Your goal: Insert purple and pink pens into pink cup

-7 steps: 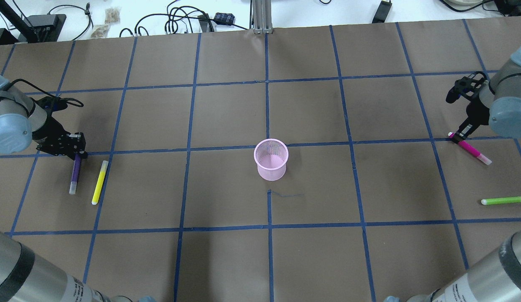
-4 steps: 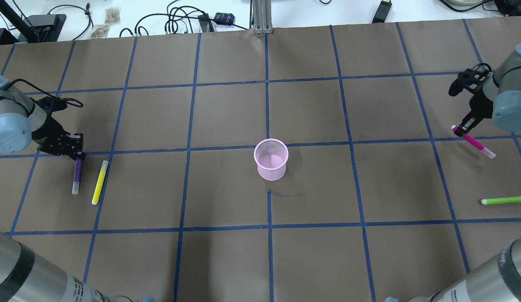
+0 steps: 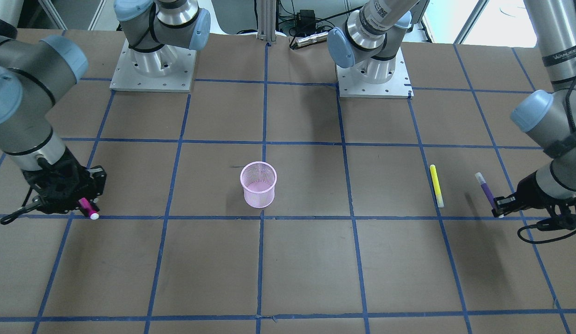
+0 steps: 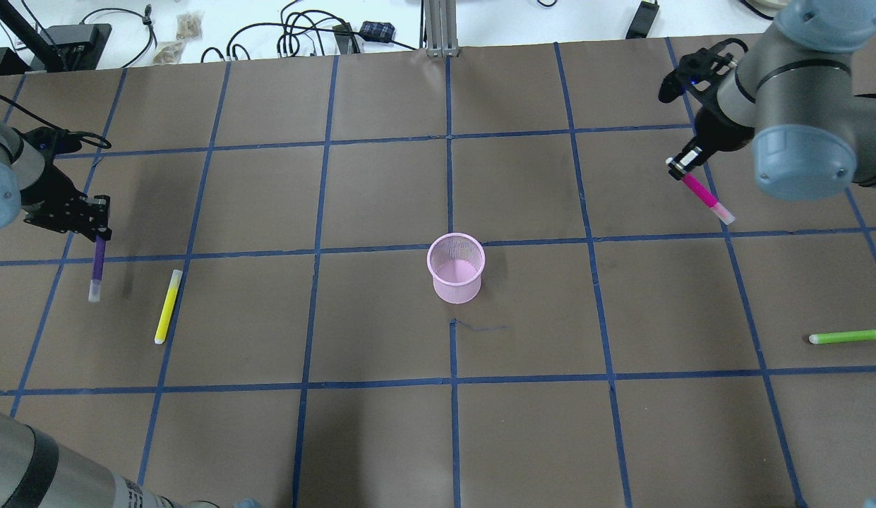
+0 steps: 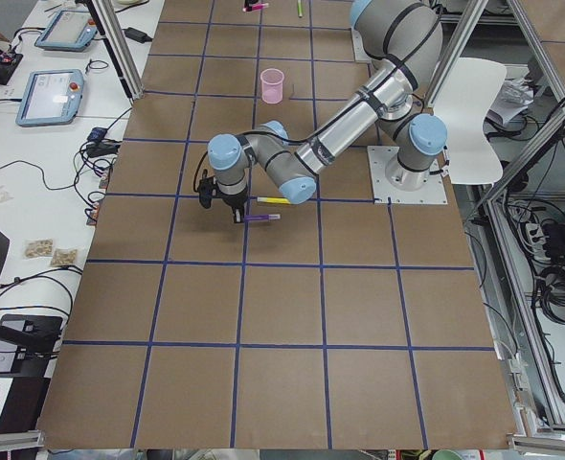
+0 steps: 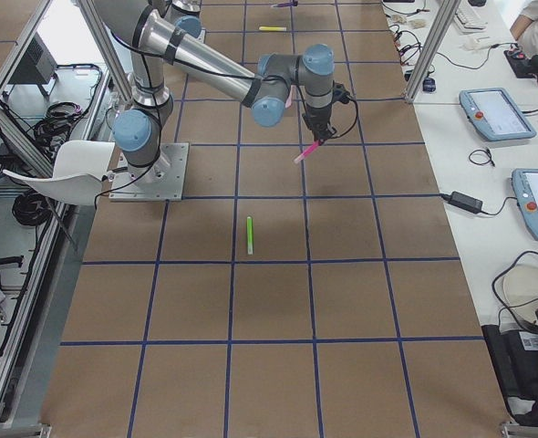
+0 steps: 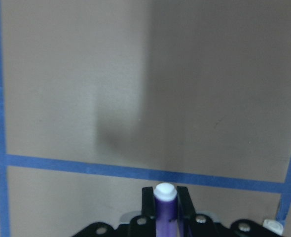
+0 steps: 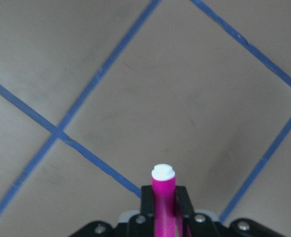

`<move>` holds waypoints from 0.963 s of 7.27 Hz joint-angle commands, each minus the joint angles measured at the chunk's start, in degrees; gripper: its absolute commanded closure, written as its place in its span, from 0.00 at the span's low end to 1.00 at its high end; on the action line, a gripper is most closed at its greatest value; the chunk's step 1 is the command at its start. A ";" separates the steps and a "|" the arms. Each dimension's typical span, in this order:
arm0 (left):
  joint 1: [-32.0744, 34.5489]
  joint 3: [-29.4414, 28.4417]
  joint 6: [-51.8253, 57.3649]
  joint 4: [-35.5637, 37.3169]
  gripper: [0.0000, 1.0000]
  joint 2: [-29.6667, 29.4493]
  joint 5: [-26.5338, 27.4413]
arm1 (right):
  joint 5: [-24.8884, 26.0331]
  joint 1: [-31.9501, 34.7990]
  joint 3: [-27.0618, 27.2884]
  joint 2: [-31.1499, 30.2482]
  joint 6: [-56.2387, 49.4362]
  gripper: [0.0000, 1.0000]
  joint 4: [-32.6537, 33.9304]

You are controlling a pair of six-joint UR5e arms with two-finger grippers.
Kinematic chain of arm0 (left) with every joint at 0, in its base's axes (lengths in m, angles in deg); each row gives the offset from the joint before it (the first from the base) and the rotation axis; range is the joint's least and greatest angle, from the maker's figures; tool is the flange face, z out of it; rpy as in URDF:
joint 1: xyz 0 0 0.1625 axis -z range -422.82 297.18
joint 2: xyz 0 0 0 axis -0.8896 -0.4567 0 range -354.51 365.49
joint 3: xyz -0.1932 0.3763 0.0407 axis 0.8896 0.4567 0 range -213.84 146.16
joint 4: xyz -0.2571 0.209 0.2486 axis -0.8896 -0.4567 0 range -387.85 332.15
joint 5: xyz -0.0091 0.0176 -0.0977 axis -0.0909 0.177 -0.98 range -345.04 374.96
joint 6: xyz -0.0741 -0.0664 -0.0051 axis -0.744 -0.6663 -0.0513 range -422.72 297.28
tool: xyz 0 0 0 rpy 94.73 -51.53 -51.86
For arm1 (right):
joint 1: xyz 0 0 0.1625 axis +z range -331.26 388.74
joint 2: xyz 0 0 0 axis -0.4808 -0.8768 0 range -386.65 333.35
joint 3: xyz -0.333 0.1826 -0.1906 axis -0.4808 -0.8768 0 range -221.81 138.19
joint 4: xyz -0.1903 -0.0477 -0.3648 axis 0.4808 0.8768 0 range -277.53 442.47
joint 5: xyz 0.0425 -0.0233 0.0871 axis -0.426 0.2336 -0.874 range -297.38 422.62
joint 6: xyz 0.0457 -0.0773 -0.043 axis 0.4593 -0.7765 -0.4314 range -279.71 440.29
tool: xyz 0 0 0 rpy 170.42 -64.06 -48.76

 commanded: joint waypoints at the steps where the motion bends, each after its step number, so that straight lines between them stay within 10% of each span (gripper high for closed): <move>1: 1.21 -5.95 -0.05 -4.59 1.00 4.54 0.17 | -8.07 11.20 -2.11 -0.93 17.59 1.00 3.50; 4: 8.41 -7.03 -0.57 -5.39 1.00 10.42 4.30 | -6.78 26.94 -2.32 -7.42 36.08 1.00 15.39; 7: 10.97 -6.24 -1.36 -7.76 1.00 15.36 4.21 | -5.62 28.48 14.00 -7.70 37.71 1.00 41.07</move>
